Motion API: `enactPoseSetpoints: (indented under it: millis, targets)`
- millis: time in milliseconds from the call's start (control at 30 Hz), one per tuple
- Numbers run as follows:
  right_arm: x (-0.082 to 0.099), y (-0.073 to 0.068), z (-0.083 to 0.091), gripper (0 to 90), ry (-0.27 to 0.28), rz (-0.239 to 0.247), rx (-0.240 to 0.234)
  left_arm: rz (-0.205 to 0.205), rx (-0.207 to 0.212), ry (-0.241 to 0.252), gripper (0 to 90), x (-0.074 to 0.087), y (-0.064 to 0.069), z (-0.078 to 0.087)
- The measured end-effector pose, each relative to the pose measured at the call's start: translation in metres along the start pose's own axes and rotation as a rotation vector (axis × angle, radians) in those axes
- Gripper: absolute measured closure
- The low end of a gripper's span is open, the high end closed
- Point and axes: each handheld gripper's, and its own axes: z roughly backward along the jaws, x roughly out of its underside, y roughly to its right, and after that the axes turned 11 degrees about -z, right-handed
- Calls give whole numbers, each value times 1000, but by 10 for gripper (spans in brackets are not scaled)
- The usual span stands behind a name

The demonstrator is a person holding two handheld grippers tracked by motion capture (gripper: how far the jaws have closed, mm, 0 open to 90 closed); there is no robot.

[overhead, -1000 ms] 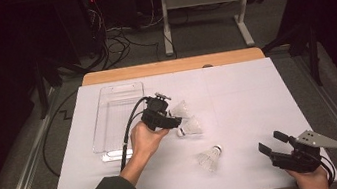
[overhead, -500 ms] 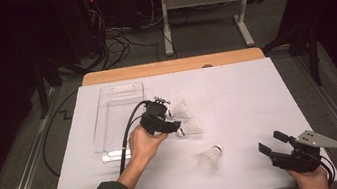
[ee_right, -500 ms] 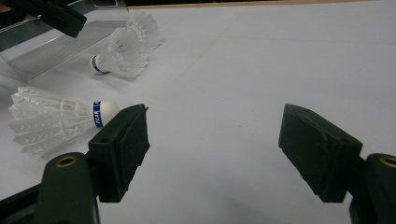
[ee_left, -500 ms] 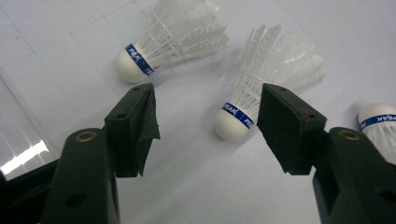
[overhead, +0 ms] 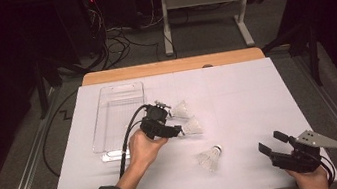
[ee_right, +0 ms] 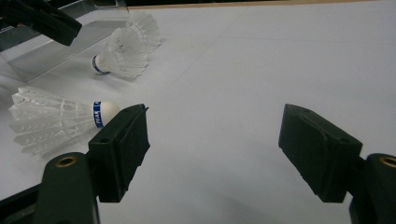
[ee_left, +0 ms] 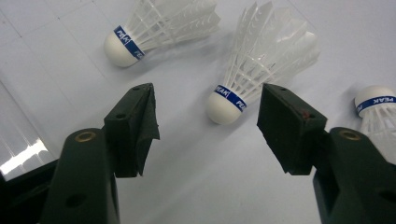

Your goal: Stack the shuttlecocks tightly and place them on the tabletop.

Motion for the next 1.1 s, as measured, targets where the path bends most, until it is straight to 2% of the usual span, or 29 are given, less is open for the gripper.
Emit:
enactPoseSetpoints:
  millis: [200,233,400,433,1100]
  targets:
    - [0,0,0,249,0,1,-1,10,7,2,380,4,4,1]
    - [0,0,0,249,0,2,1,-7,8,3,381,4,3,2]
    - [0,0,0,249,-3,2,1,-10,14,6,384,6,7,2]
    - [0,0,0,250,-3,3,3,-35,15,6,384,7,7,3]
    - [1,-1,-2,259,-17,34,22,-46,28,18,384,18,14,10]
